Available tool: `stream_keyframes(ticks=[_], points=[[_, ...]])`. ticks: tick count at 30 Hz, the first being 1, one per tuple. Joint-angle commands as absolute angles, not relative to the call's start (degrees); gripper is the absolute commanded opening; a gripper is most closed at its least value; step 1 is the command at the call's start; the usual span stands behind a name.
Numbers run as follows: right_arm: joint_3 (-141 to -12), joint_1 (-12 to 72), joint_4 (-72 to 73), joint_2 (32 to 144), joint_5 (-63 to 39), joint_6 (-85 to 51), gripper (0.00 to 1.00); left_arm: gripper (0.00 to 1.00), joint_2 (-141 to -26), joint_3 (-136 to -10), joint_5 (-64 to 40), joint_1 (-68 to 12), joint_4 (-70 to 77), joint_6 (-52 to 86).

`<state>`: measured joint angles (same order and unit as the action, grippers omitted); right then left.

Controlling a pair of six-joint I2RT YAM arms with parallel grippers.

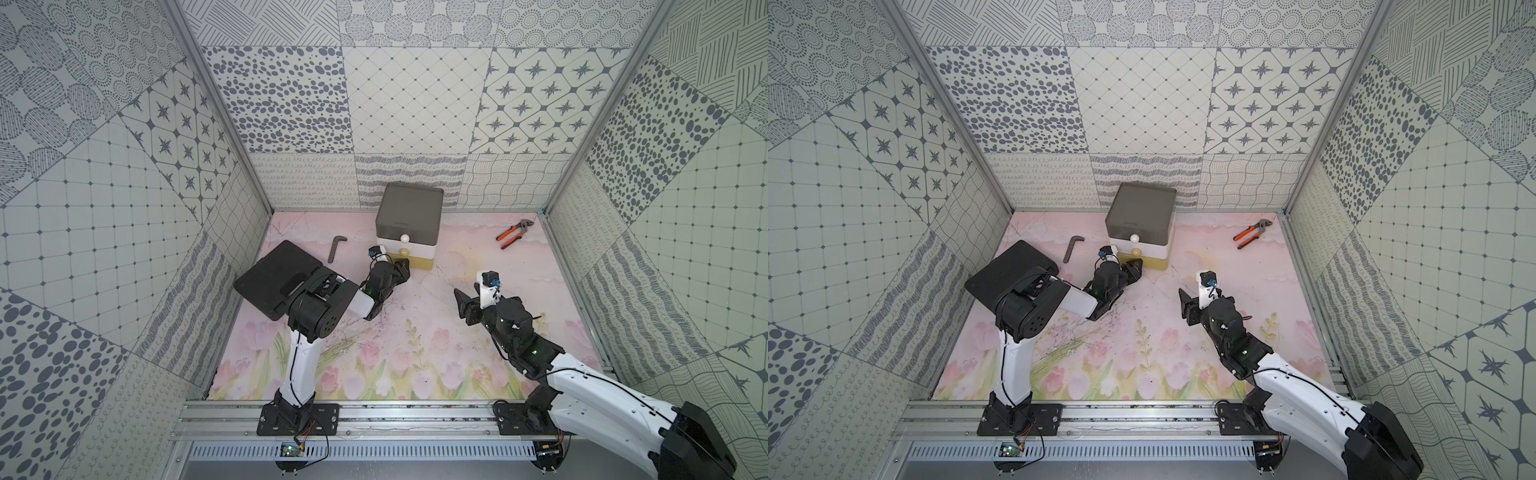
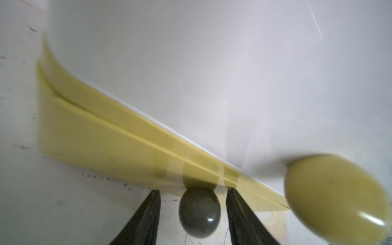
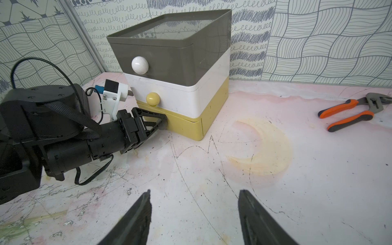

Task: Place the wired earphones into the drawer by color
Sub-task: Close the drawer in the storage box, then reset both arms

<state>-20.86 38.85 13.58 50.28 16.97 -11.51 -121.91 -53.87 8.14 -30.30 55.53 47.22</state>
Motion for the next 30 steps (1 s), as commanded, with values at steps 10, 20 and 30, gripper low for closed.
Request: stream_keyframes(ticks=[10,20,30], points=[[-20.5,38.5,15.9,50.7,17.9,-10.7,0.68,0.70,-112.9,-45.9,11.0,-29.7,58.8,48.4],[-22.0,36.5,11.4,51.0,21.4,-14.7,0.78,0.99,-88.5,-33.5,14.1,-29.3,41.7,42.9],[-22.8,34.0,9.2,50.6,25.7,-17.3,0.97,0.99,-56.0,-25.0,20.8,-29.4,21.1,19.1]])
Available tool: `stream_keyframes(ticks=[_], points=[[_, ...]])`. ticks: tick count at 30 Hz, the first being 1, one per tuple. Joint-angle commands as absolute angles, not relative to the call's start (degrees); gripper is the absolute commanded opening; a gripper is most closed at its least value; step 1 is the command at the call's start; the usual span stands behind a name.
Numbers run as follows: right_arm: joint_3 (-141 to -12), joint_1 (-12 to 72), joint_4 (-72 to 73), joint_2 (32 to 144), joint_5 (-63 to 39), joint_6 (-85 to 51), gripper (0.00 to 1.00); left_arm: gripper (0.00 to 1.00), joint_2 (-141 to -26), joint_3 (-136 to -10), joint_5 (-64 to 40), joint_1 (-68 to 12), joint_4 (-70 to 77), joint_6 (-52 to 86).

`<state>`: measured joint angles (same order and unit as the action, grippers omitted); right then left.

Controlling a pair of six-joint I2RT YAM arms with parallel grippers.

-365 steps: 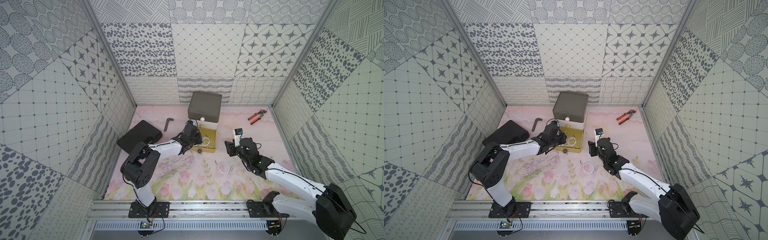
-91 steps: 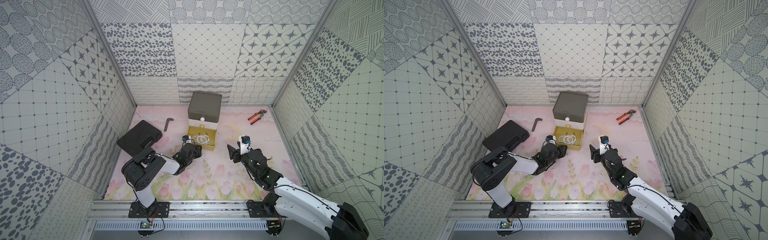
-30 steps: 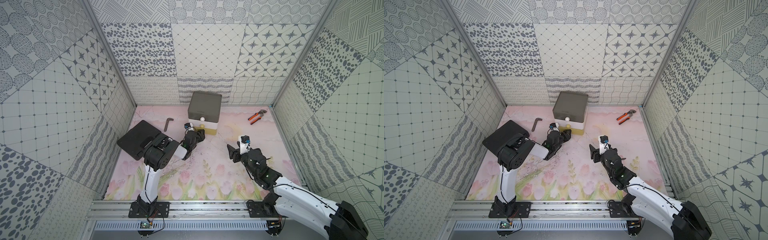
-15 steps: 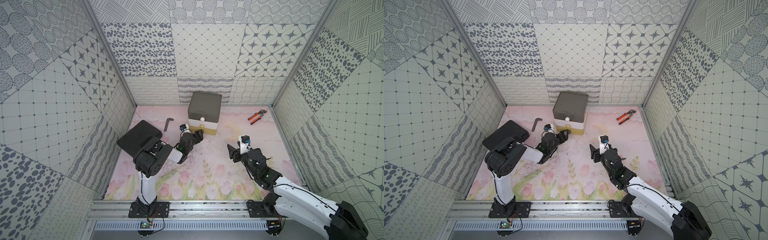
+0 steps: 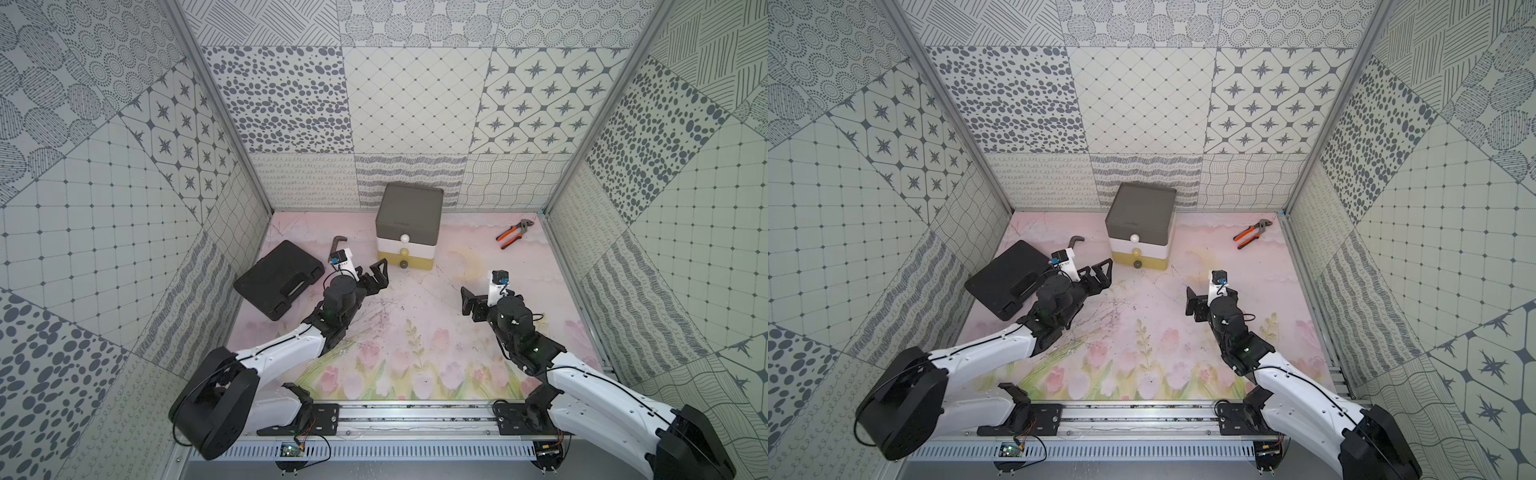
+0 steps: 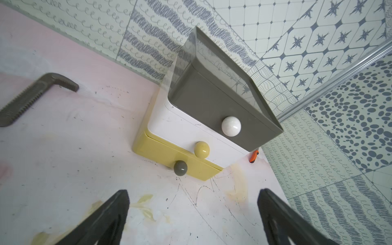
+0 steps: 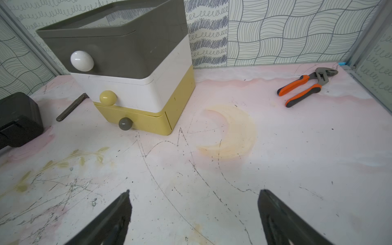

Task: Place the wired earphones into the drawer by color
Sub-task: Reset both arms

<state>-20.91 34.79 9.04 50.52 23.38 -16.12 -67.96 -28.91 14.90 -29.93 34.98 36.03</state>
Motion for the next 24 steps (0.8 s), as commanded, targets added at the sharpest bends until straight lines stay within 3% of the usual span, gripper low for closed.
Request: stream_keyframes(ticks=[1,8,16,19,24], points=[[-22.9,33.7,9.1,50.5,26.1,-17.4,0.97,0.99,-53.2,-23.9,21.8,-29.4,20.3,17.2],[-21.8,29.7,11.2,50.2,29.8,-19.4,0.97,0.99,-40.8,-17.3,26.8,-29.3,20.1,6.9],[-27.6,22.6,5.1,54.9,23.3,-16.8,0.97,0.99,-45.4,-15.0,29.2,-27.8,25.6,-1.1],[-28.1,19.6,5.5,55.7,15.3,-15.2,0.97,0.99,-48.0,-13.8,24.2,-22.0,29.2,0.8],[-26.8,16.7,8.9,57.0,14.2,-13.3,0.97,0.99,-52.9,-13.5,15.1,-9.0,32.0,5.7]])
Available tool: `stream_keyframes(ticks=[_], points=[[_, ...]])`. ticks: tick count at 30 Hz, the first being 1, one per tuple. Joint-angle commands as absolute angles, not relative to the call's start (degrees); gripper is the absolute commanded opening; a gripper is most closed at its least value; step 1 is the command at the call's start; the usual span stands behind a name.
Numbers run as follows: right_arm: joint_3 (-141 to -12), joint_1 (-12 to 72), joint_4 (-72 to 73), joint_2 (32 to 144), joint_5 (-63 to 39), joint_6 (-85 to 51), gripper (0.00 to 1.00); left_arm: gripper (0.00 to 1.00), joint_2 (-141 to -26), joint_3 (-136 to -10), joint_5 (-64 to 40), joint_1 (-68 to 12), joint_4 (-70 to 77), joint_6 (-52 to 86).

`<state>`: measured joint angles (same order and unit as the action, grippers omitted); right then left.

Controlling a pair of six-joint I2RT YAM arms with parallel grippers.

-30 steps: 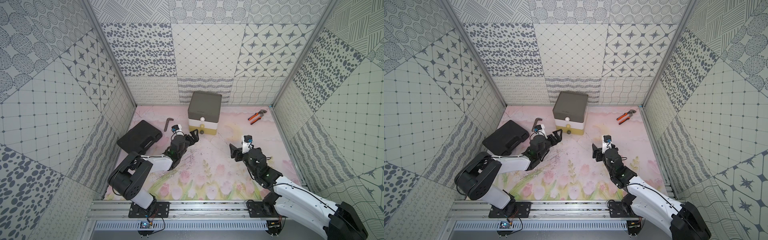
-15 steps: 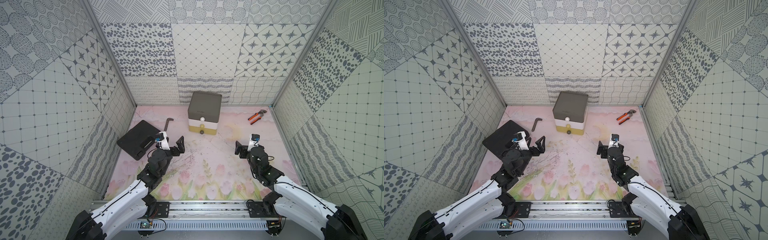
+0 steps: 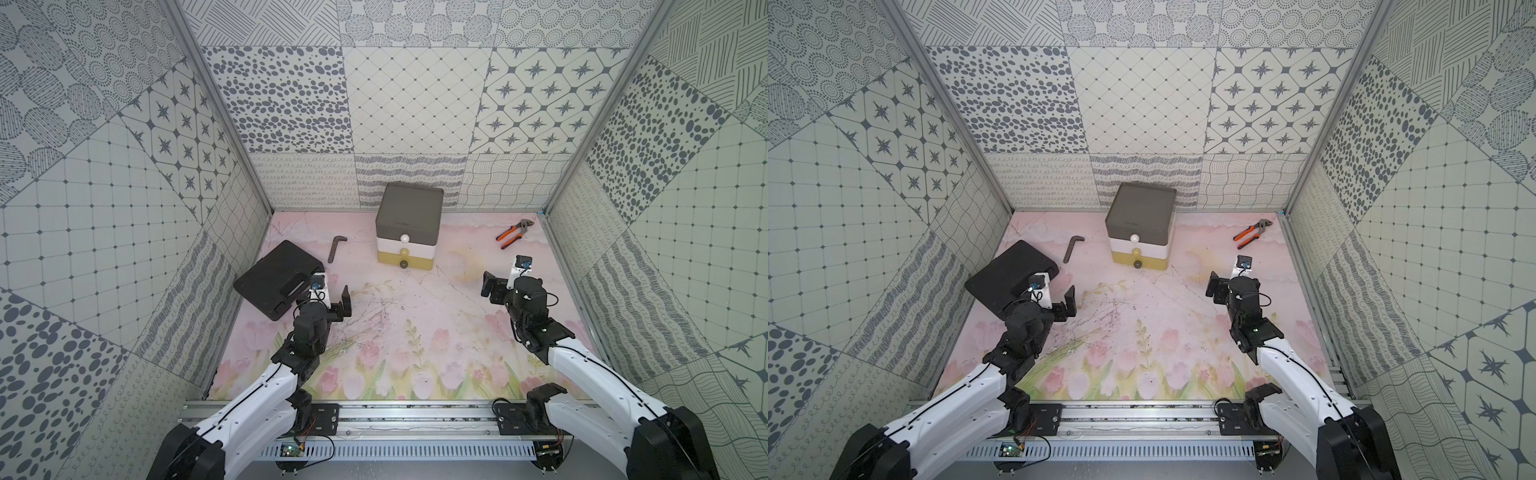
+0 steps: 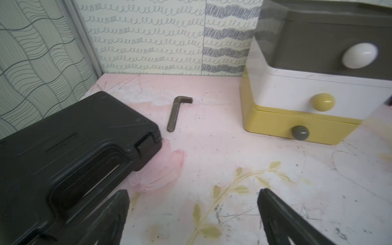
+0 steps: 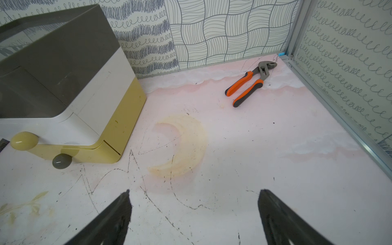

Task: Place the wired earphones into the drawer by color
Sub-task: Reset both arms

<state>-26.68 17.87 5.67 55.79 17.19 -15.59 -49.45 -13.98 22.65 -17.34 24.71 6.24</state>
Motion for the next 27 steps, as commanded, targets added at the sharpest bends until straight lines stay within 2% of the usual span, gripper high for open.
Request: stream_keyframes(ticks=[1,6,11,15,17,18,27], points=[[-26.4,16.4,9.9,57.5,14.4,-12.4,0.97,0.99,-54.1,-13.3,14.0,-7.4,33.3,6.2],[-24.6,14.5,15.8,58.6,14.6,-8.9,0.97,0.99,-65.7,-13.9,4.9,-0.1,42.6,6.5],[-22.6,13.2,22.2,59.7,14.3,-6.2,0.97,0.99,-80.9,-15.5,-3.2,1.4,54.6,6.0],[-21.8,12.5,25.0,60.9,13.7,-4.3,0.97,0.99,-91.0,-18.0,-5.0,1.3,60.7,4.5],[-21.5,12.1,26.8,62.0,13.8,-3.6,0.97,0.99,-89.4,-24.4,-5.4,0.5,45.7,3.4],[-21.5,11.8,27.5,62.6,13.8,-3.3,0.97,0.99,-90.5,-23.3,-3.0,-0.6,49.8,2.4],[-23.5,8.7,32.3,70.8,11.0,-1.7,0.97,0.99,-90.3,-23.7,-2.2,-0.6,48.6,2.7]])
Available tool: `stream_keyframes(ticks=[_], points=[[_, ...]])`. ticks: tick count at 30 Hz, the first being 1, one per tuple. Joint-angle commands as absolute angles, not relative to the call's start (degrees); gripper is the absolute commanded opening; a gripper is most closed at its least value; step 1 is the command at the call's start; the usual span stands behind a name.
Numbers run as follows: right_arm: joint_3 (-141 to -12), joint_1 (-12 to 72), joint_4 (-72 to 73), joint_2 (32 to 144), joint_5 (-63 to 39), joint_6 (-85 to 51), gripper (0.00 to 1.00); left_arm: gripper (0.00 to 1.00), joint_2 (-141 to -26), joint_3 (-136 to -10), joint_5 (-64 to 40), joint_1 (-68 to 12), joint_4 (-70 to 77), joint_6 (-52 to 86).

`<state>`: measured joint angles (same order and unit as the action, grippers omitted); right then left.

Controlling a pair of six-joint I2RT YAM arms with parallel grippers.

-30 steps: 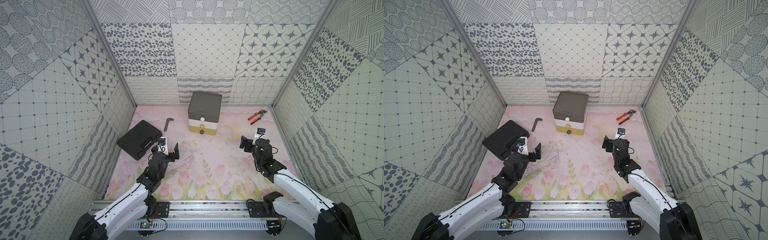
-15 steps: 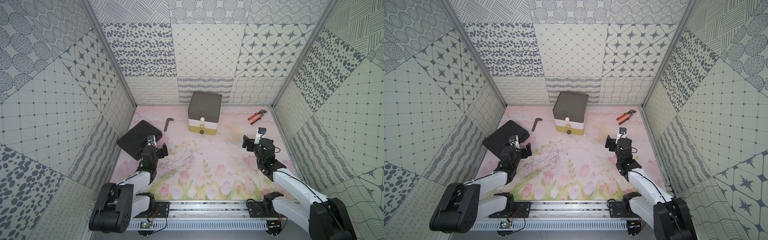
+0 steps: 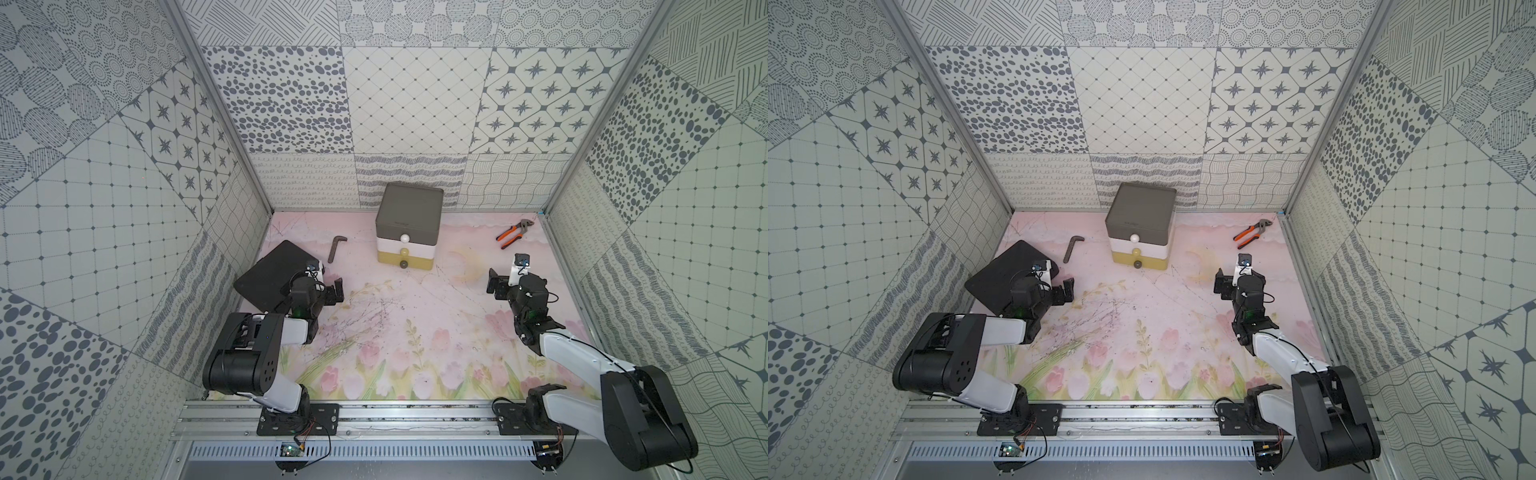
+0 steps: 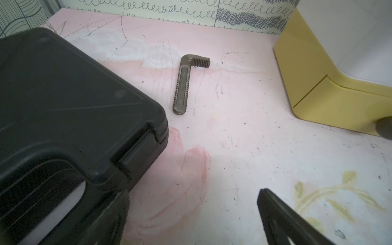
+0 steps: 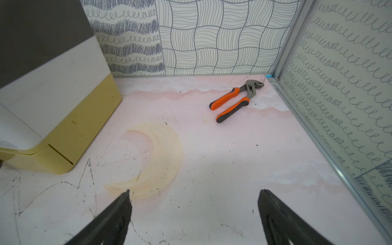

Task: Place the wired earphones into the drawer by color
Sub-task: Reset both arms

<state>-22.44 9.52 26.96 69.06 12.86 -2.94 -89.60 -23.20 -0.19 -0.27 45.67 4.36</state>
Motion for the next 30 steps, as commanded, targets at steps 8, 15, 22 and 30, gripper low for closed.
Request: stream_keyframes(ticks=[8,15,22,30], points=[[-20.7,4.4,46.8,81.9,8.8,-1.9,0.97,0.99,-89.9,-24.0,-2.3,-0.7,47.1,3.1],[-22.1,3.7,52.6,89.9,10.2,-3.0,0.97,0.99,-89.9,-23.9,-2.3,-0.7,47.5,3.0],[-22.9,3.8,49.1,88.9,10.0,-2.7,0.97,0.99,-89.9,-23.9,-2.3,-0.7,47.4,3.0],[-22.9,3.9,49.1,88.9,10.0,-2.7,0.97,0.99,-90.0,-24.0,-2.4,-0.7,47.2,3.1]])
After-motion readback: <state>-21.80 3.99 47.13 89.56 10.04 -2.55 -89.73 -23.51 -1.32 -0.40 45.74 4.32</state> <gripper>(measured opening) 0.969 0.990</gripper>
